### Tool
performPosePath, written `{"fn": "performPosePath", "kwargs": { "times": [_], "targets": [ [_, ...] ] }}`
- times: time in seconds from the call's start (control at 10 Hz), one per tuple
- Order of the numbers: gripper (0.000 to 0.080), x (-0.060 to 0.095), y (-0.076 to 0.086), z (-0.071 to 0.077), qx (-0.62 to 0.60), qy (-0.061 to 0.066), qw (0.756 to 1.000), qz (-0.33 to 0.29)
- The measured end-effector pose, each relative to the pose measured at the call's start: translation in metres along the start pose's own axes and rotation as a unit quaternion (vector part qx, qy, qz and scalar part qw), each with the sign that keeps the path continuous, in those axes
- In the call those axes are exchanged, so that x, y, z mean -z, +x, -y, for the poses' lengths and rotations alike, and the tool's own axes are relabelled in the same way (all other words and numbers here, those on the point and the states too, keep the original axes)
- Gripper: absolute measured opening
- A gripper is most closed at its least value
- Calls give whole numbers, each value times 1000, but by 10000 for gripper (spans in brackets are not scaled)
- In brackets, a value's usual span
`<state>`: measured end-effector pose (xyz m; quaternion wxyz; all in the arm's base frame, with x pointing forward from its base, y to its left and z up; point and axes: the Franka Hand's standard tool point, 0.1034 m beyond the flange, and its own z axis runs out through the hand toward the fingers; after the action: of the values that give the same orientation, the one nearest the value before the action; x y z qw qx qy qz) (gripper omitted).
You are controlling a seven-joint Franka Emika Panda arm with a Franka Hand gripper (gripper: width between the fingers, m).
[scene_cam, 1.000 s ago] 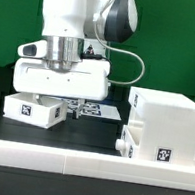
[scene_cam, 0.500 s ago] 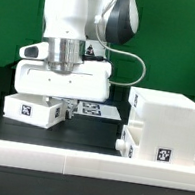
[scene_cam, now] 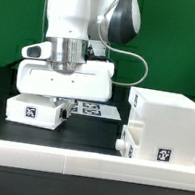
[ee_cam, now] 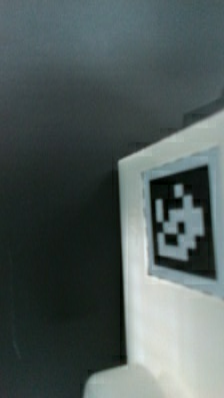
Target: Assemble drawer
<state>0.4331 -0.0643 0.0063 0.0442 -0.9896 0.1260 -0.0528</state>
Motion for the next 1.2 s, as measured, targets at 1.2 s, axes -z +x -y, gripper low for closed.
{"fn": "performPosePath", "kwargs": {
  "times": [1.2],
  "targets": [
    [46, 23, 26, 49, 149, 21, 988, 18]
  ]
}}
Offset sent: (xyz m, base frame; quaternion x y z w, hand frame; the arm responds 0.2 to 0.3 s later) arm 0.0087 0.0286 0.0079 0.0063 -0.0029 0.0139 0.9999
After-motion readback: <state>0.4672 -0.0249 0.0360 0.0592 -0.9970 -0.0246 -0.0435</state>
